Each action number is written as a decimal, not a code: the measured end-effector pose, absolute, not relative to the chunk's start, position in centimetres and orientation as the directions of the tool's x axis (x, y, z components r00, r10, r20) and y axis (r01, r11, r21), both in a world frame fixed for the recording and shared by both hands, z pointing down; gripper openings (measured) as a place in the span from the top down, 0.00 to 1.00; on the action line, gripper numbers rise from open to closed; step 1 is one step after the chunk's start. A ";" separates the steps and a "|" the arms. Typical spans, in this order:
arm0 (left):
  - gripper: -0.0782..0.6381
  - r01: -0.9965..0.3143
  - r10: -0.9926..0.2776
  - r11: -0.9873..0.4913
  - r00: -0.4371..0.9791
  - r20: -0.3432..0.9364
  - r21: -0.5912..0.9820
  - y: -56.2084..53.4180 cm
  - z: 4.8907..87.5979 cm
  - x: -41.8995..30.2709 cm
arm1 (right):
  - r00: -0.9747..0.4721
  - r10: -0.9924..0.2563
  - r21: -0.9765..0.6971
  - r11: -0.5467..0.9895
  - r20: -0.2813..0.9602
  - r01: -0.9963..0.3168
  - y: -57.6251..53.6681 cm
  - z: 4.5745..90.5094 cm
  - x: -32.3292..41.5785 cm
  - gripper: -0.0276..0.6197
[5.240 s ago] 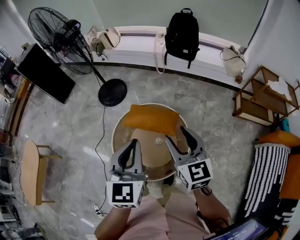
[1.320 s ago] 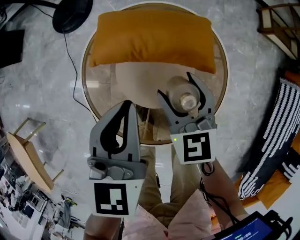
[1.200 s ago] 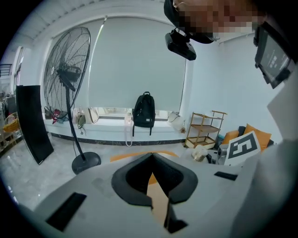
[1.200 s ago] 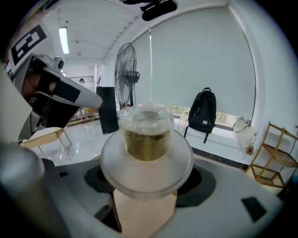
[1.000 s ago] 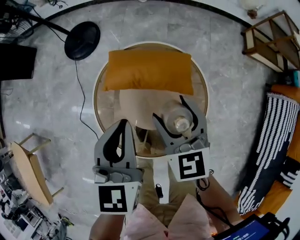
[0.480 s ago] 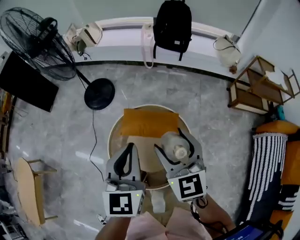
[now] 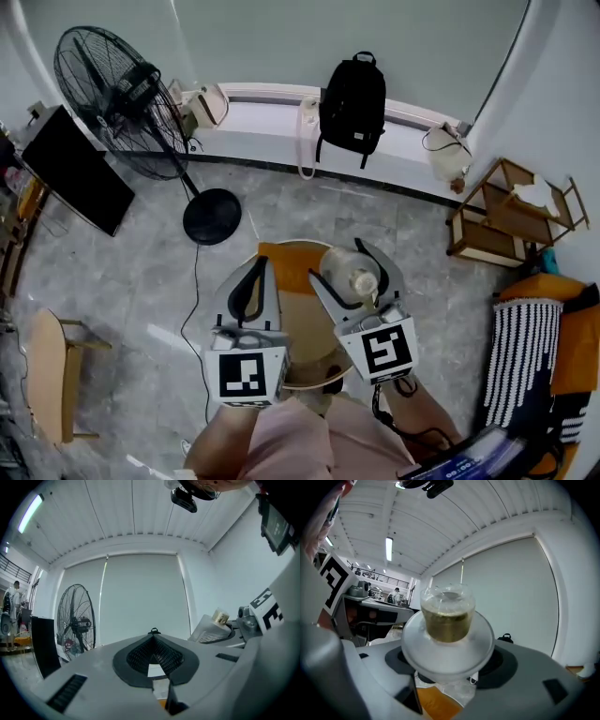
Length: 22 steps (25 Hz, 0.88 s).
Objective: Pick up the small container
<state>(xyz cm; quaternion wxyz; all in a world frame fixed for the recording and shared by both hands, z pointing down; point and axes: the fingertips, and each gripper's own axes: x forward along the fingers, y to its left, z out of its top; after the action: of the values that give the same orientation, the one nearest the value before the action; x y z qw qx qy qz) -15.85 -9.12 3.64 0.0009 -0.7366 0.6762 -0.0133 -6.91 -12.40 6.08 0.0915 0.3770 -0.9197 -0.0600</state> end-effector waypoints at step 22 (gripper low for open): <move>0.87 -0.995 -0.994 -0.074 0.079 -0.077 -0.068 -7.2 -0.1 -17.9 | -0.725 -0.688 0.203 0.715 0.035 -0.669 -10.9 2.1 -9.4 0.44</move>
<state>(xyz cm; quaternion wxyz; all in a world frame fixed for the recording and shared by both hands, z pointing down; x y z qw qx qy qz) -17.92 -7.24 -0.12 0.0512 -0.7326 0.6787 0.0052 -9.36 -10.89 2.14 0.0541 0.3670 -0.9244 -0.0884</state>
